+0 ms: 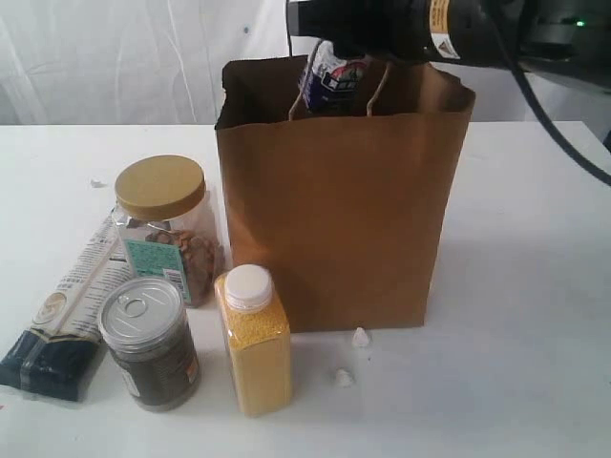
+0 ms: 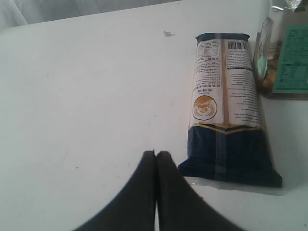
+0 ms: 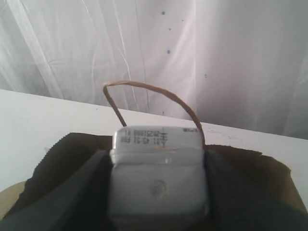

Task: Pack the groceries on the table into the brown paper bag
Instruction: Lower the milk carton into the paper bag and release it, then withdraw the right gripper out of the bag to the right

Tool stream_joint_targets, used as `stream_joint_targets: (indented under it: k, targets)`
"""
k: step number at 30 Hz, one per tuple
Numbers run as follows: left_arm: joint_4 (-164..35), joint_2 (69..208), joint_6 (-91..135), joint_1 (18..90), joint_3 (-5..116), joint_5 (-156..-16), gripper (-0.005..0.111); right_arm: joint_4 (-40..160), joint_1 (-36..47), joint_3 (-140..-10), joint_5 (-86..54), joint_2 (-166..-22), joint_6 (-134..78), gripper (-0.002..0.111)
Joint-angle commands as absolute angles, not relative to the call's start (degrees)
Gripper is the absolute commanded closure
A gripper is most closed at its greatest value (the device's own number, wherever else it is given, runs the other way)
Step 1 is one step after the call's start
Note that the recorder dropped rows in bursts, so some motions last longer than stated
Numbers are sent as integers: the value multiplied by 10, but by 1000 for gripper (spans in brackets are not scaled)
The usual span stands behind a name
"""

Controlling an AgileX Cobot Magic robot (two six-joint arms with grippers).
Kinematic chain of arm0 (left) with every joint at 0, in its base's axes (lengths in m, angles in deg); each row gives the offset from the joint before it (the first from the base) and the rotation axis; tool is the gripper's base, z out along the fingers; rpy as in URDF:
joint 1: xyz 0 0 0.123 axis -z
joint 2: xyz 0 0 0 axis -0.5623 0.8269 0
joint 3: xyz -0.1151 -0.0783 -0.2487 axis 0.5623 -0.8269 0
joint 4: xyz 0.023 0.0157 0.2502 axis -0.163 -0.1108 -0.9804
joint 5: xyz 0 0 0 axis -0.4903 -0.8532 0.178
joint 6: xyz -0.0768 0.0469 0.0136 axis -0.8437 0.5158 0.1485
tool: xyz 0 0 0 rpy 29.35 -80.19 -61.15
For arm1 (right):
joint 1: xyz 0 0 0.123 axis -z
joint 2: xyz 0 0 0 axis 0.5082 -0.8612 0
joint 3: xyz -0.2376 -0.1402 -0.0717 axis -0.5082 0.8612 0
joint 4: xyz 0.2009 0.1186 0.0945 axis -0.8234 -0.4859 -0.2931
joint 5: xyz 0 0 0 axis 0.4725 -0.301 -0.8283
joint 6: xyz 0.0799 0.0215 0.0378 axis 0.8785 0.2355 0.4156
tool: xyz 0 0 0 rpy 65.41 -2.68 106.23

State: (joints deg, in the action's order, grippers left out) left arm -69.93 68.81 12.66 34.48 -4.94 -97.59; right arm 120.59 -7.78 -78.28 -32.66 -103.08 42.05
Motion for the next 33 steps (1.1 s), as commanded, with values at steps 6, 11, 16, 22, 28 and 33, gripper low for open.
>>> stream_joint_targets:
  k: [6,11,16,22,28,33]
  targets:
    - [-698,685,125,343,-51,-974,107,1198,-76,-789,-331,-1055,422,55]
    - [-698,685,125,343,-51,-974,107,1173,-76,-789,-342,-1072,422,55]
    - [-698,685,125,343,-51,-974,107,1141,-77,-789,-371,-1087,422,55]
    - [-698,685,125,343,-51,-974,107,1138,-77,-789,-416,-1088,419,55]
    - [-698,685,125,343,-51,-974,107,1108,-77,-789,-419,-1085,380,55]
    - [-698,685,125,343,-51,-974,107,1060,-77,-789,-418,-1079,262,54]
